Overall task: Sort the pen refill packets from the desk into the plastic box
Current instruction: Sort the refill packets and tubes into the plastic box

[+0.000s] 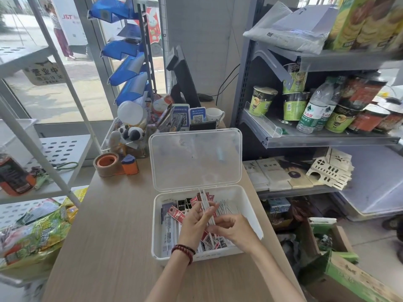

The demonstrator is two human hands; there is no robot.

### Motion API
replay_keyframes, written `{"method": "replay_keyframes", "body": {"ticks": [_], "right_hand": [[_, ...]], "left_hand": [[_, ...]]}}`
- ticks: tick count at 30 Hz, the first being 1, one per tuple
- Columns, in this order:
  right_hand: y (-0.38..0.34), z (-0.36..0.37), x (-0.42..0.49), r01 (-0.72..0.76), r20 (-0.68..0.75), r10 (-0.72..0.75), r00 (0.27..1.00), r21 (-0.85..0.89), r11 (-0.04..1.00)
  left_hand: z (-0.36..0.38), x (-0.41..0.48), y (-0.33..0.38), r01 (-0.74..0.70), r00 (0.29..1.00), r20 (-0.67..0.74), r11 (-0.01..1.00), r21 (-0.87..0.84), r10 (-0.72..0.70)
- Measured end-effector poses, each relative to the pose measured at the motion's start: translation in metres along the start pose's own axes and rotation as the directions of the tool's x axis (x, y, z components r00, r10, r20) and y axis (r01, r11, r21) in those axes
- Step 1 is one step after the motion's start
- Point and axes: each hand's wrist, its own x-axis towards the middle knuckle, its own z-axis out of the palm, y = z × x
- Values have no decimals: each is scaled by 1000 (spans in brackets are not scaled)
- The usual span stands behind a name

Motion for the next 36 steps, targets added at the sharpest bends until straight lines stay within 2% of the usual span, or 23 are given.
{"method": "replay_keyframes", "body": {"ticks": [5,9,11,14,21,23,25,27,29,34,36], "right_hand": [[-1,-1,-2,20,38,-22,999,58,998],[-5,-1,-4,38,-34,-35,999,93,995],[-9,-1,-6,45,-65,-35,997,164,985],[-7,0,-5,50,-78,-38,996,159,986],[4,2,3,-36,-175,30,984,-28,999],[5,4,4,-59,-235,42,971,-69,996],[6,5,5,-114,-355,56,933,-146,983],[6,8,6,-169,-457,32,889,-262,950],[6,12,7,-225,-486,29,873,-349,910],[17,18,17,-435,-601,90,794,-459,775],[20,19,19,-467,-618,88,781,-485,740]], "left_hand": [[2,0,1,10,1000,22,1000,-11,-10],[0,2,-6,37,999,-4,999,15,-37],[0,1,-8,64,997,-46,998,7,-64],[-1,0,-10,59,990,-127,998,37,-54],[-2,1,-10,66,977,-205,996,53,-54],[-3,0,-11,84,969,-238,995,55,-69],[-5,1,-12,107,966,-243,993,47,-93],[-5,0,-12,120,966,-236,992,38,-108],[-4,0,-11,120,966,-237,992,36,-108],[-4,0,-10,152,956,-257,988,21,-141],[-4,0,-9,168,949,-269,986,-6,-164]]}}
